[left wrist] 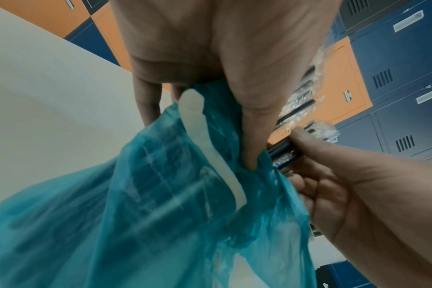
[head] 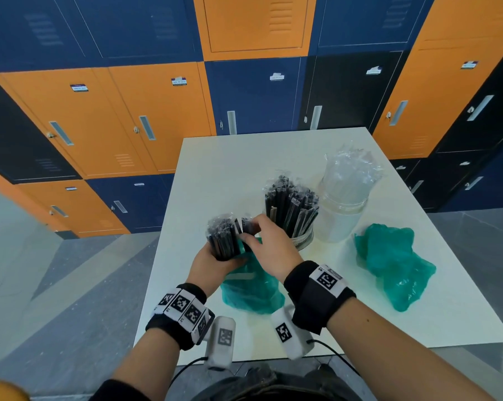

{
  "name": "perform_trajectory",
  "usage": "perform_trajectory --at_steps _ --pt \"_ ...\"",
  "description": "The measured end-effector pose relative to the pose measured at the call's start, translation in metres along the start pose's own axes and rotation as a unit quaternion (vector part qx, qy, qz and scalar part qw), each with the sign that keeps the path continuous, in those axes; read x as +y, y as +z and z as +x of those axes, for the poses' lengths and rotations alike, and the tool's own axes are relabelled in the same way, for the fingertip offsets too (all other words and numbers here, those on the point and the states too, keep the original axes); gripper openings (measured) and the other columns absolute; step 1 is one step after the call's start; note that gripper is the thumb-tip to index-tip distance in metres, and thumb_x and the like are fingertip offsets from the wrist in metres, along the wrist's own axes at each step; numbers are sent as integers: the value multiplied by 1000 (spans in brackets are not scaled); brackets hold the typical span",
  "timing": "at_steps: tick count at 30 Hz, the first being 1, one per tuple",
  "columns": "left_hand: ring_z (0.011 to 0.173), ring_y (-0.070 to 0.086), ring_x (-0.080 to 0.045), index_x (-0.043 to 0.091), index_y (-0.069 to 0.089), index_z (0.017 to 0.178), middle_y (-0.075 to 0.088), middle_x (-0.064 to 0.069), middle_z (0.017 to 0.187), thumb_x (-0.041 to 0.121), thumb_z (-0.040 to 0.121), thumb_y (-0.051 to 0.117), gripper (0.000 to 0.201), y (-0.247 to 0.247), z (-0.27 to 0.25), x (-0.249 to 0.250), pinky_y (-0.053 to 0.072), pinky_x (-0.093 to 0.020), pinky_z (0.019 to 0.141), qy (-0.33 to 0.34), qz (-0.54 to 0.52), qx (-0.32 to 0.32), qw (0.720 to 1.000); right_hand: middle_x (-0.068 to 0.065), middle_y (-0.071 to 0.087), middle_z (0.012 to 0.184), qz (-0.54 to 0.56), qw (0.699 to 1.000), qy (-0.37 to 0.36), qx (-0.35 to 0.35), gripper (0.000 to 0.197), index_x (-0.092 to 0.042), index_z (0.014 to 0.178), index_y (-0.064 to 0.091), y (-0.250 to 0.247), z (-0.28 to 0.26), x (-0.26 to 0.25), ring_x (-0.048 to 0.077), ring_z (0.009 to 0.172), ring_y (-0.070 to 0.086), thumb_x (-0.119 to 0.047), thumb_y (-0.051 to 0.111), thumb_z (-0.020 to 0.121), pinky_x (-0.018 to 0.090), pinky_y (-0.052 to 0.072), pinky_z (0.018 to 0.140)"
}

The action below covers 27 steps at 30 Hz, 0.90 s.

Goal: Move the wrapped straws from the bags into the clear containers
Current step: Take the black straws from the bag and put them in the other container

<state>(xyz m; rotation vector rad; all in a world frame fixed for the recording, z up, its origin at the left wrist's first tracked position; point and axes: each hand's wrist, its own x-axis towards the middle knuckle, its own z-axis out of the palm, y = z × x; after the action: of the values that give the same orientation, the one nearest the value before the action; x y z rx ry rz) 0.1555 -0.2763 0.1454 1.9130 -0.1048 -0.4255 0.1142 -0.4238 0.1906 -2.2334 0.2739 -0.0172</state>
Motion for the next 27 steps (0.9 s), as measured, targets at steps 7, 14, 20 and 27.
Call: perform_trajectory --at_steps 7,14,20,27 --pt "82 65 -5 25 67 99 71 8 89 24 70 86 35 2 2 2 44 -15 62 5 19 1 1000 5 61 102 68 995 -39 57 24 -7 110 56 -6 -5 -1 19 93 57 -28 55 97 29 43 83" --pt "85 67 -7 24 69 101 72 8 92 24 69 87 37 2 3 1 48 -18 67 6 9 1 1000 -12 69 88 43 994 -57 88 27 -18 99 56 -44 -3 -12 6 85 64 -42 44 100 34 51 81" --pt "89 66 -8 20 67 108 72 6 96 27 68 88 46 3 4 1 49 -19 69 5 22 -9 1000 -11 72 85 28 984 -81 153 27 -15 99 58 -84 3 -25 -2 75 62 -41 49 98 17 46 68" --pt "88 66 -9 18 67 106 71 8 93 24 69 87 43 3 8 0 49 -20 71 0 23 -1 1000 -3 68 80 76 943 -104 308 20 -15 103 48 -126 2 -46 5 73 65 -34 45 101 17 51 64"
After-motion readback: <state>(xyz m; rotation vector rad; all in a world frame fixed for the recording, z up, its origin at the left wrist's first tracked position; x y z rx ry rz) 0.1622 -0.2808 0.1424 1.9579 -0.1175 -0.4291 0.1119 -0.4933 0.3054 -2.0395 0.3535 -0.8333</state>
